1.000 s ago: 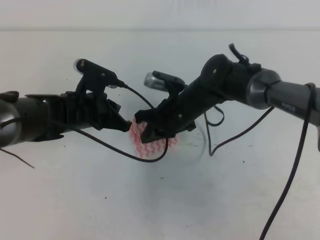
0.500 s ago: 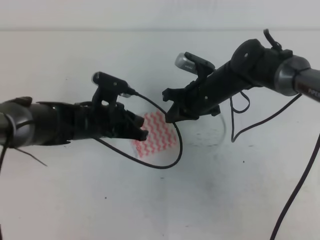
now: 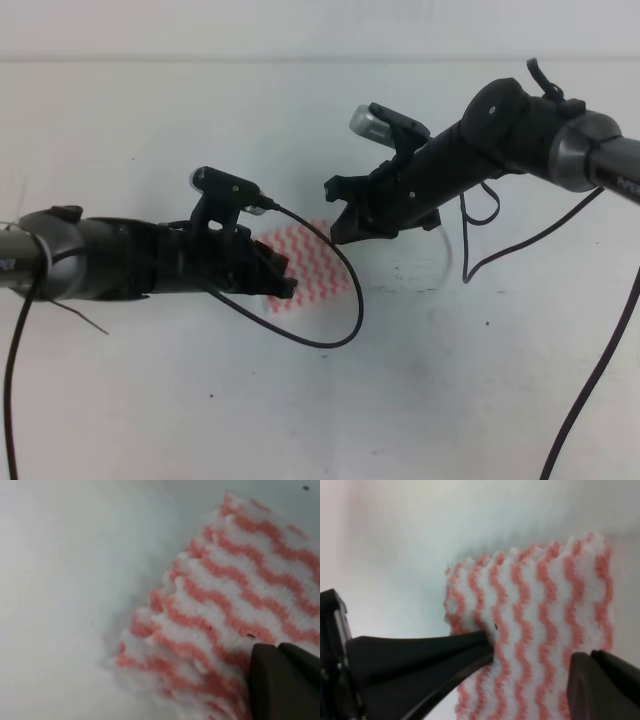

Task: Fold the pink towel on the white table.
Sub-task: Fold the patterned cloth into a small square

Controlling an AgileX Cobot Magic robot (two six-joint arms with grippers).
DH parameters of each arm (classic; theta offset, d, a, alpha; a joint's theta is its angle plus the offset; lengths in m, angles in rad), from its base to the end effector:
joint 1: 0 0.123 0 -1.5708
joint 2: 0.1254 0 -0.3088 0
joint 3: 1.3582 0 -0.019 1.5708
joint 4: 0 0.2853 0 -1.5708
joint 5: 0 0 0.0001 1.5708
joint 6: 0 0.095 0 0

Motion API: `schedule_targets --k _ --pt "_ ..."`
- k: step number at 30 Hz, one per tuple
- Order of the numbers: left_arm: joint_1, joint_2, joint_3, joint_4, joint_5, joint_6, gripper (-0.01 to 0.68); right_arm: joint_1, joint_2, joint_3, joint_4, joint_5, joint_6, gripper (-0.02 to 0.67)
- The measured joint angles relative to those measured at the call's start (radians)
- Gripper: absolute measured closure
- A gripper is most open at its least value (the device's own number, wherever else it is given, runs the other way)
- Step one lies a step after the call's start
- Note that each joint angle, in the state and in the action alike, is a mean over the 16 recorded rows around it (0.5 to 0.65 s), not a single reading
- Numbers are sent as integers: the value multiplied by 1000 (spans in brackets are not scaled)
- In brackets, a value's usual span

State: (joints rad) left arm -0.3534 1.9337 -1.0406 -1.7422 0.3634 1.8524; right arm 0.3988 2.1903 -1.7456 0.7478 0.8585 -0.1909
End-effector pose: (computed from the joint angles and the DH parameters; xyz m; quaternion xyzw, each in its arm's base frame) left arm 0.3842 -0.1773 0.1430 0.2717 0.8616 -0.2120 0.3727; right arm 0.4628 0.2481 0.1968 -0.0881 0.9309 0.3296 0.1308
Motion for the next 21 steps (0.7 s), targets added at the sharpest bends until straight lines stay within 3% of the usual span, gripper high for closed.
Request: schedule_targets --k 21 --pt "0 2 0 14 -27 -8 674 -1 7 1 12 7 -2 667"
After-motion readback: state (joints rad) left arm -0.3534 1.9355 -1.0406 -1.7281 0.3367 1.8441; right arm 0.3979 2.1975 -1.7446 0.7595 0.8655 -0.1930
